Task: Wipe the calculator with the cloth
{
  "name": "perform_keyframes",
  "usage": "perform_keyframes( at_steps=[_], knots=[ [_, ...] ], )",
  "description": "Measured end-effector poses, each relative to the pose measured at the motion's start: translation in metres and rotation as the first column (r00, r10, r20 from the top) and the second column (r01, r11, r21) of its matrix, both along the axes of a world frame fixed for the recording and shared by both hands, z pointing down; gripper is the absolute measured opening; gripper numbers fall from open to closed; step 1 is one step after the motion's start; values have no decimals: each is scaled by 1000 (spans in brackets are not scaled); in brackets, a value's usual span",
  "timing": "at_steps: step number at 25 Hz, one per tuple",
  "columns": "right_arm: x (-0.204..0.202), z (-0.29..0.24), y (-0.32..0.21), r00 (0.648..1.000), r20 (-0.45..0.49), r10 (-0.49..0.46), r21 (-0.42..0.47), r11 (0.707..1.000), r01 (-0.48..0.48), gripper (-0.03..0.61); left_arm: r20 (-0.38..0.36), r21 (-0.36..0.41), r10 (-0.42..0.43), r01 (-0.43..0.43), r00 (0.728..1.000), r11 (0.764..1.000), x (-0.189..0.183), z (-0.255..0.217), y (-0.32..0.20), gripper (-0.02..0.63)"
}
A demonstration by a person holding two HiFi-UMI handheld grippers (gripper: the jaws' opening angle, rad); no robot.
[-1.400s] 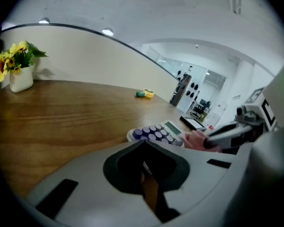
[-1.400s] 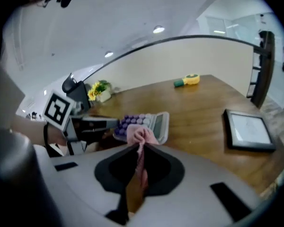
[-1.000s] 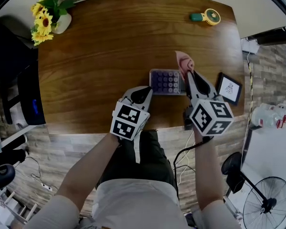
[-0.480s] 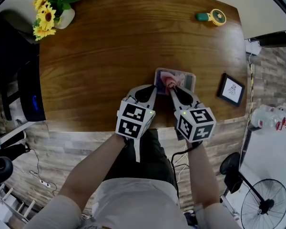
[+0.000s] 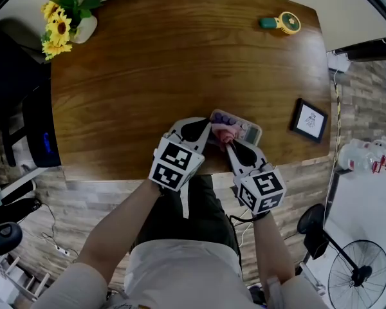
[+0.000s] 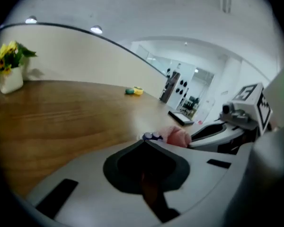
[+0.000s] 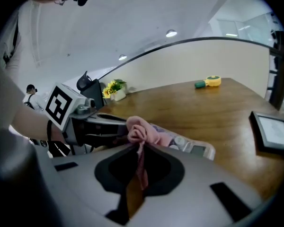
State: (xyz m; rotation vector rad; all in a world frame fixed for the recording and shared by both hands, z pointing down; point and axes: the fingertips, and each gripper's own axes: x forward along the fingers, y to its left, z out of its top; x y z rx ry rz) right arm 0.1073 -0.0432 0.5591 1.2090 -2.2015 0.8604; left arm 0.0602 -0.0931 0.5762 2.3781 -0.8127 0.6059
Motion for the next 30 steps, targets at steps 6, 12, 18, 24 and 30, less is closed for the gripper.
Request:
perform_keyframes(
  at_steps=[6,12,18,24,30],
  knots=[
    [-5,-1,5,997,8,-80,3,997,80,28,-4,-22,-18,18,1000,1000,9,0,2,3],
    [5,6,53,980,-47,-196,-108,976,190,28,-1,-35,-39,39,999,999,8,1,0,3],
    [54,-36,15,991,22,133,-29,991,-132,29,-35,-104,-43,39,998,994,4,1,5,2],
    [52,-33,-47,966,-8,257,31,966,-257,29,-43,-132,-78,72,996,989,0,-2,21,2],
    [-3,0,-53,980,-12,200,-38,979,-201,29,-44,-133,-117,111,992,985,-3,3,18,3]
  ],
)
